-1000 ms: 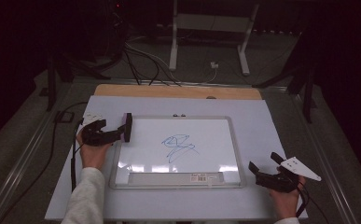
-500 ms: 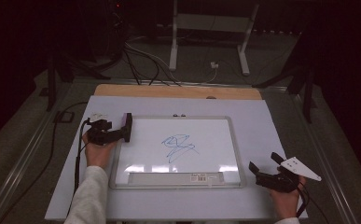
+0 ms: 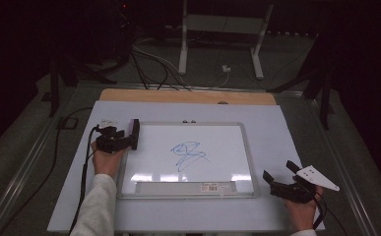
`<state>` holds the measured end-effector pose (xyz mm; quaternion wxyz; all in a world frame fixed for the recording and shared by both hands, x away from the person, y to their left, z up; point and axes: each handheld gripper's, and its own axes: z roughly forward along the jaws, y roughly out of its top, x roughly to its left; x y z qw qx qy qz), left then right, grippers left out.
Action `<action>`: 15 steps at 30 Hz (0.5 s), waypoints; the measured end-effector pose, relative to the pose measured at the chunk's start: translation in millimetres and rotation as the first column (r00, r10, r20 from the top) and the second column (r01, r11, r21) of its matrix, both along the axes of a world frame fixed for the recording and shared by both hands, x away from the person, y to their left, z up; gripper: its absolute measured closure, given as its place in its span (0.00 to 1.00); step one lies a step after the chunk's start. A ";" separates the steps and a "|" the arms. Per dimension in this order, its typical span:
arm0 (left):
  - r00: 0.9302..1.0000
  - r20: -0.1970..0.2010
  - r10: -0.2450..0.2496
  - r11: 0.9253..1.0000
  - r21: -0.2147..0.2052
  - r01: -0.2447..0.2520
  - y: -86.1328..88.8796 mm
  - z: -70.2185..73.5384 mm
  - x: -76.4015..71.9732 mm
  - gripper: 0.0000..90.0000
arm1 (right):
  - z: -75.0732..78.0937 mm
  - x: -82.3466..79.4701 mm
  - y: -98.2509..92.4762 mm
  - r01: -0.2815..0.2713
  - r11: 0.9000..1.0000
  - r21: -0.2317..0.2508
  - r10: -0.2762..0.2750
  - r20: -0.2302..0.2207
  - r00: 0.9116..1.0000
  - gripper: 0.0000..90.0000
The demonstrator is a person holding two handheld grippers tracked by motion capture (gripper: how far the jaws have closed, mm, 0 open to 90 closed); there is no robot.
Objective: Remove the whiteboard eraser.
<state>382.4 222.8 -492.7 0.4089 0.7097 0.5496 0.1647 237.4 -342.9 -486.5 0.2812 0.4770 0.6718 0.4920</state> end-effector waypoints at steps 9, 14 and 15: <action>1.000 -0.007 -0.017 1.000 0.026 0.017 -8.1 0.0 1.7 0.61 | 0.1 -0.1 0.1 0.000 1.000 -0.001 0.000 0.000 1.000 0.00; 1.000 -0.010 -0.014 0.999 0.047 0.015 -10.2 1.3 2.0 0.62 | -0.2 0.2 0.4 -0.003 1.000 -0.002 0.003 -0.002 1.000 0.00; 1.000 -0.012 -0.016 0.999 0.051 0.016 -10.7 1.6 2.0 0.62 | -0.3 0.3 0.7 -0.004 1.000 -0.002 0.004 -0.003 1.000 0.00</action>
